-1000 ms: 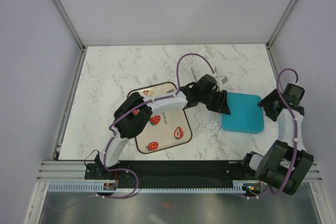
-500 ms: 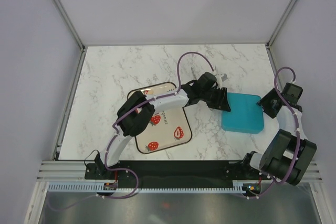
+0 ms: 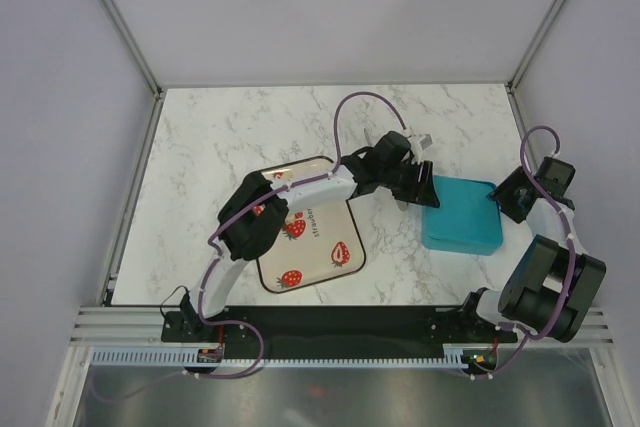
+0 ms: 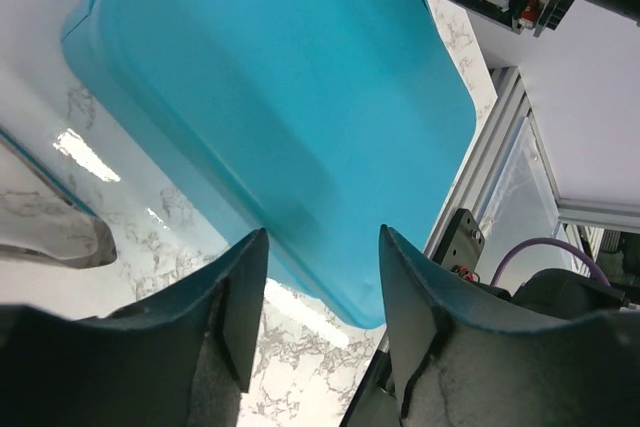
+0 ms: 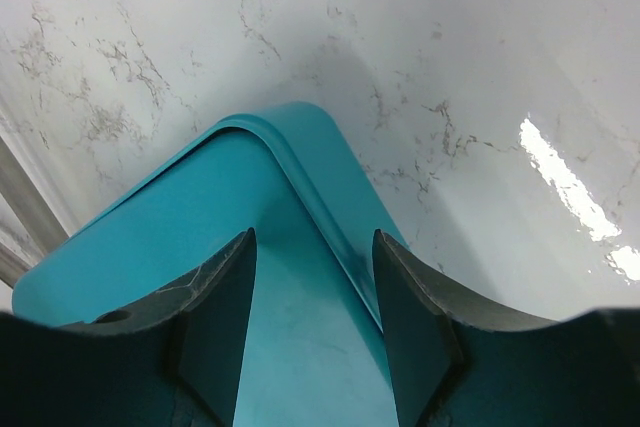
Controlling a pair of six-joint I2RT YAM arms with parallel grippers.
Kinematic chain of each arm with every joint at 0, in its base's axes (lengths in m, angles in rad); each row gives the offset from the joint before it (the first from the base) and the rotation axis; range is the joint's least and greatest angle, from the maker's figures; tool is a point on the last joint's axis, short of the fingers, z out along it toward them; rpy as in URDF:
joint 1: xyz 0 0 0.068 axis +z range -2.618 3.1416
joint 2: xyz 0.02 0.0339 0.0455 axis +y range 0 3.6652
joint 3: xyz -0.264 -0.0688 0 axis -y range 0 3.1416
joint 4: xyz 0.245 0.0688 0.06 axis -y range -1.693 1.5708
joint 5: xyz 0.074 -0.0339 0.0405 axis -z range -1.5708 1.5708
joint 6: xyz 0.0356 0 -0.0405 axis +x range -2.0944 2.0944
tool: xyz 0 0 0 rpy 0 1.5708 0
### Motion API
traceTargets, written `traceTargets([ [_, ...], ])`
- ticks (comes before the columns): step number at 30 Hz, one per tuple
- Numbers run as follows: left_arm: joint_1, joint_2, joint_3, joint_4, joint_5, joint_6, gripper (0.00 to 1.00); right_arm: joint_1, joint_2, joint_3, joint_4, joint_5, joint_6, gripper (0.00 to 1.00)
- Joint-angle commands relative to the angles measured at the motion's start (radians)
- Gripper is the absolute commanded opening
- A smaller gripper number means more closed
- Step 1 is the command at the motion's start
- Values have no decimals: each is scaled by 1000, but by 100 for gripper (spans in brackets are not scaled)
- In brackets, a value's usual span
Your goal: Pack the chocolate
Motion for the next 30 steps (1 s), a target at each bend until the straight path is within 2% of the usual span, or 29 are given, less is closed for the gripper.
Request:
traceTargets([
  [1, 2, -64, -31, -38, -26, 52, 54, 2, -17, 30, 19, -14, -15, 58],
  [7, 2, -38, -45, -30, 2, 40, 51, 2, -33, 45, -3, -40, -23, 59],
  [19, 4, 38, 1, -5, 19, 11, 36, 2, -74, 70, -23, -45, -27, 59],
  [30, 10, 120, 98, -7, 40, -12, 35, 2, -17, 85, -4, -52, -50, 57],
])
